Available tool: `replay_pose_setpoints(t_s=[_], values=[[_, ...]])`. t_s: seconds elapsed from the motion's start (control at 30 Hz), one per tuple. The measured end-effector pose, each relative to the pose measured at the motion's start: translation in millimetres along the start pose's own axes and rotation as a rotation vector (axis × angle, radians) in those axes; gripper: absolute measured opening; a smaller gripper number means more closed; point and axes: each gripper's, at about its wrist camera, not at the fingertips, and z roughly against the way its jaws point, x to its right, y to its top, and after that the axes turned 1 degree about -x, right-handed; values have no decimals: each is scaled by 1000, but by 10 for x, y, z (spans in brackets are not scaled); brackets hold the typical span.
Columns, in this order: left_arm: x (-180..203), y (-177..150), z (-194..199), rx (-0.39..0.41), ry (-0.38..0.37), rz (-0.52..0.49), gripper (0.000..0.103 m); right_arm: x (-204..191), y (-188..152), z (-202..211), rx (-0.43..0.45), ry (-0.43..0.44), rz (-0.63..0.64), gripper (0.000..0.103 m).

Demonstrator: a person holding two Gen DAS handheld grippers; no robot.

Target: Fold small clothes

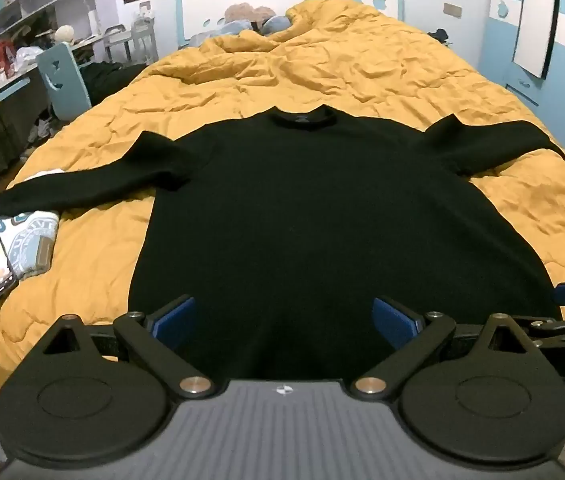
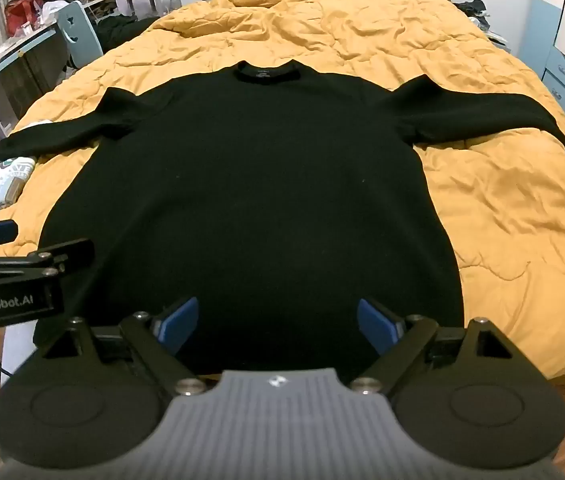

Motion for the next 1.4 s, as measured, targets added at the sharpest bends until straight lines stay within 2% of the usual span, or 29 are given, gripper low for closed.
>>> replay_pose_setpoints(t_s=[1.4], values=[[4,-1,-22,-20,-5,13,103,-25,-15,17,6,-4,7,83]])
